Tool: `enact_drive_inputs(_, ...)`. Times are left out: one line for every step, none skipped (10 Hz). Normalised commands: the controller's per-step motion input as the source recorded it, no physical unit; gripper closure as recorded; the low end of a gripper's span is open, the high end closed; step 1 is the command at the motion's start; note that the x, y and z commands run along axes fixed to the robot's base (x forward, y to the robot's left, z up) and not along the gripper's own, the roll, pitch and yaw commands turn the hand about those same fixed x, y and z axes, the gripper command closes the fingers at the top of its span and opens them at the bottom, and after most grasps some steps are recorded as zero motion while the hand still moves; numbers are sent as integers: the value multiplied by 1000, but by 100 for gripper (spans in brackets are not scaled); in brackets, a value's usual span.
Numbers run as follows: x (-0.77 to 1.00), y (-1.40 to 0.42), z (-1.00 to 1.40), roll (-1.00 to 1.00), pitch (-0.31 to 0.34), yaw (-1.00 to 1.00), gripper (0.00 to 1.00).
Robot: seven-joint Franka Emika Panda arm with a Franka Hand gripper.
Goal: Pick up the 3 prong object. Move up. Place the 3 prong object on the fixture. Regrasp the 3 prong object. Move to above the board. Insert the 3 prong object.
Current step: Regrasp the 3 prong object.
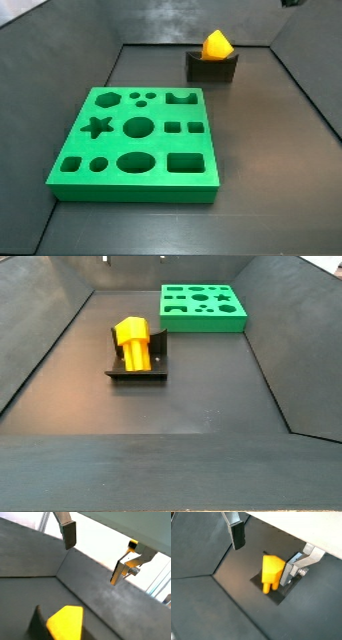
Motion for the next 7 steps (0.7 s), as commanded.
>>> enact_drive_inputs(103,-43,-22,749,147,126,0)
enact_drive_inputs(106,-45,-23,564,139,147,0)
enact_drive_inputs(106,-45,-23,324,124,165,0)
enact_drive_inputs(96,-30,-11,212,103,174,0)
enact_drive_inputs(35,74,-1000,287,74,238,0)
enact_drive_inputs(35,73,-1000,280,59,238,0)
enact_drive_inputs(50,62,-1000,247,15,216,0)
